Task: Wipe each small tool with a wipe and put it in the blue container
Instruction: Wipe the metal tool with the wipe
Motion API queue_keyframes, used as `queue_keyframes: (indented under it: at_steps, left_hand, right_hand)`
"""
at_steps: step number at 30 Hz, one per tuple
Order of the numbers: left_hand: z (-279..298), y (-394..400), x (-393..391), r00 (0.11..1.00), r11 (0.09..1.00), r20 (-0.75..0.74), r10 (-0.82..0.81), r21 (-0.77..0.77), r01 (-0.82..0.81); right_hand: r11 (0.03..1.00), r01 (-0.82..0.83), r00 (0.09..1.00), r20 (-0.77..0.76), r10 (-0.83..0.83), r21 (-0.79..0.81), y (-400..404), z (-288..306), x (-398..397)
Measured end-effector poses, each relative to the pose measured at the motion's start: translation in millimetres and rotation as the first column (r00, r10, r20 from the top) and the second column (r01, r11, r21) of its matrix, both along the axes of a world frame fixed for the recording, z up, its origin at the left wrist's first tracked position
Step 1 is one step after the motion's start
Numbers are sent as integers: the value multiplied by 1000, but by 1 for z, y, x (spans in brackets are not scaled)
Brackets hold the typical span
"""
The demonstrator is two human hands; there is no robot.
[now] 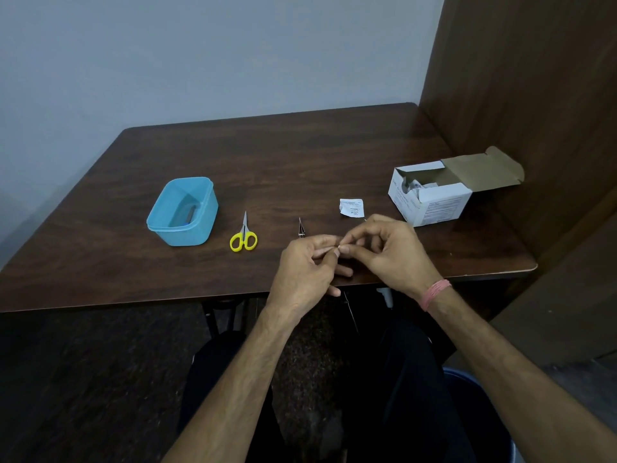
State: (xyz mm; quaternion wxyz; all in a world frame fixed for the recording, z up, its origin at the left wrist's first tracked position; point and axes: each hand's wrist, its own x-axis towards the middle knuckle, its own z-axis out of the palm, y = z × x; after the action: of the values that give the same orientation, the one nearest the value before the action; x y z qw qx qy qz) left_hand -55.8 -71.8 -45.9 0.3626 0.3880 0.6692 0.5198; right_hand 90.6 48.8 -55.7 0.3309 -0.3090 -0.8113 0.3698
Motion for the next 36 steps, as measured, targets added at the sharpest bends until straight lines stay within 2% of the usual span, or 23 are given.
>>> queue_keyframes:
  at_steps: [5,11,17,23,25,30,34,36]
  left_hand:
    - [1,0,2,1000,1000,-7,19,-4,-19]
    - [2,-2,4,999,1000,-42,18,19,-17]
    - [2,-1,5,998,999,-54,44,9,-43]
    - [4,-3,12,994,997,-90,68,42,-64]
    - [4,-3,13,993,996,-89,73,50,-68]
    - [0,-1,12,993,995,-75,91,36,-89]
    - [0,-1,11,991,995,-94,94,36,-91]
    - [0,0,12,991,995,-93,100,36,-97]
  right_hand:
    - [986,167,985,-54,-165,28,2,0,-6]
    - [999,25,1000,15,-25,24,-4,2,-2]
    - [982,183,983,-24,-182,54,-5,0,-6]
    - [996,65,998,7,-65,65,-9,0,-3]
    - [995,79,997,-10,-78,59,-9,1,-3]
    - [971,237,970,-73,-234,32,-6,0,-8]
    - [992,118,993,-32,-117,40,-9,2,-4]
    - [989,146,989,-42,-144,36,-8,2,-5]
